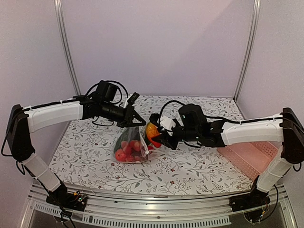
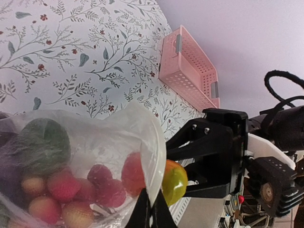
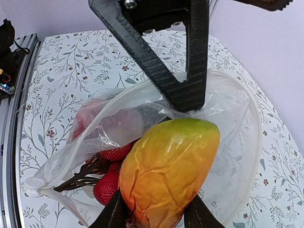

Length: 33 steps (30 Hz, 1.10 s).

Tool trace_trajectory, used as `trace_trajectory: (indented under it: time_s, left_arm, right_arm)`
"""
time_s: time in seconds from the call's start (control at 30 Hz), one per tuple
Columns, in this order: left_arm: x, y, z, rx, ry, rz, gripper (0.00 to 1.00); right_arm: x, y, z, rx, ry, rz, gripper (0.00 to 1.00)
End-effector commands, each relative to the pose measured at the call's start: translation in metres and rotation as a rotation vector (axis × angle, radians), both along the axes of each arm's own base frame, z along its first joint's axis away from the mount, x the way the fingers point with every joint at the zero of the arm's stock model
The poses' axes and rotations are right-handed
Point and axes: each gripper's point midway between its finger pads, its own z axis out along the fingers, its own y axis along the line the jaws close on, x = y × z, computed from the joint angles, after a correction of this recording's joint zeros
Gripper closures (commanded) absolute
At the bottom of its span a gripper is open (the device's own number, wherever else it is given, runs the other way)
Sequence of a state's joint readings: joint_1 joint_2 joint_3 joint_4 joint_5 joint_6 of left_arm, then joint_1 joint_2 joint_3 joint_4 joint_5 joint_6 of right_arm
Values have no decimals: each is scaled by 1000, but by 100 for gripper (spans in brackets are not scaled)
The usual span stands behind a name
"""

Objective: Open the zip-top bag and remove the fake food

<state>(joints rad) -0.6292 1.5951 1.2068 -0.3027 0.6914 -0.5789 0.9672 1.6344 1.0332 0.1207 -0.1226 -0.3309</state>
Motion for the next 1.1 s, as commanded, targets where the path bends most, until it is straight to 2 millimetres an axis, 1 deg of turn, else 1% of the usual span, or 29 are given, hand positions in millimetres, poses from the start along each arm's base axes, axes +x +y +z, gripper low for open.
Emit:
trace_trajectory:
  time_s: [0.0, 0.1, 0.17, 0.2, 0.23, 0.33, 0.4, 0.43, 0.53, 0.63, 0.67, 0.7, 0.77, 0.8, 0.87, 0.93, 1.07]
  left_arm:
    - [9, 8, -6, 39, -30, 71, 100]
    - [15, 8, -8, 35, -34, 86, 100]
    - [19, 5, -6, 29, -38, 86, 100]
    - [20, 4, -6, 28, -36, 84, 100]
    - [22, 2, -7, 27, -36, 82, 100]
    - [25, -1, -7, 26, -38, 77, 100]
    - [28, -3, -6, 25, -45, 74, 100]
    - [28, -4, -6, 26, -45, 73, 100]
    - [31, -6, -6, 22, -44, 69, 100]
    - [32, -8, -7, 23, -41, 65, 100]
    - [33, -8, -7, 23, -42, 65, 100]
    - [33, -9, -7, 23, -42, 63, 100]
    - [34, -9, -6, 24, -44, 61, 100]
    - [35, -10, -6, 25, -43, 61, 100]
    - [35, -10, -7, 24, -42, 59, 100]
    - [35, -11, -8, 23, -38, 55, 100]
    - [36, -14, -9, 21, -31, 46, 100]
  right_arm:
    - [-3, -12, 33, 121, 54, -29, 85]
    - [0, -30, 41, 166, 102, -84, 85]
    - [3, -46, 56, 211, 109, -126, 84]
    - [6, -54, 59, 222, 115, -149, 84]
    - [8, -65, 68, 247, 114, -176, 83]
    - [24, -98, 75, 280, 146, -290, 82]
    - [39, -129, 80, 300, 173, -404, 82]
    - [46, -145, 74, 287, 191, -465, 82]
    - [58, -192, 71, 292, 228, -622, 81]
    - [62, -234, 70, 300, 234, -750, 79]
    - [63, -249, 65, 291, 237, -809, 80]
    - [63, -265, 64, 292, 230, -871, 80]
    - [61, -290, 56, 287, 256, -964, 84]
    - [58, -302, 52, 292, 277, -1008, 86]
    - [53, -324, 37, 297, 337, -1103, 91]
    - [47, -345, 19, 303, 412, -1185, 93]
    - [40, -368, -10, 332, 547, -1303, 93]
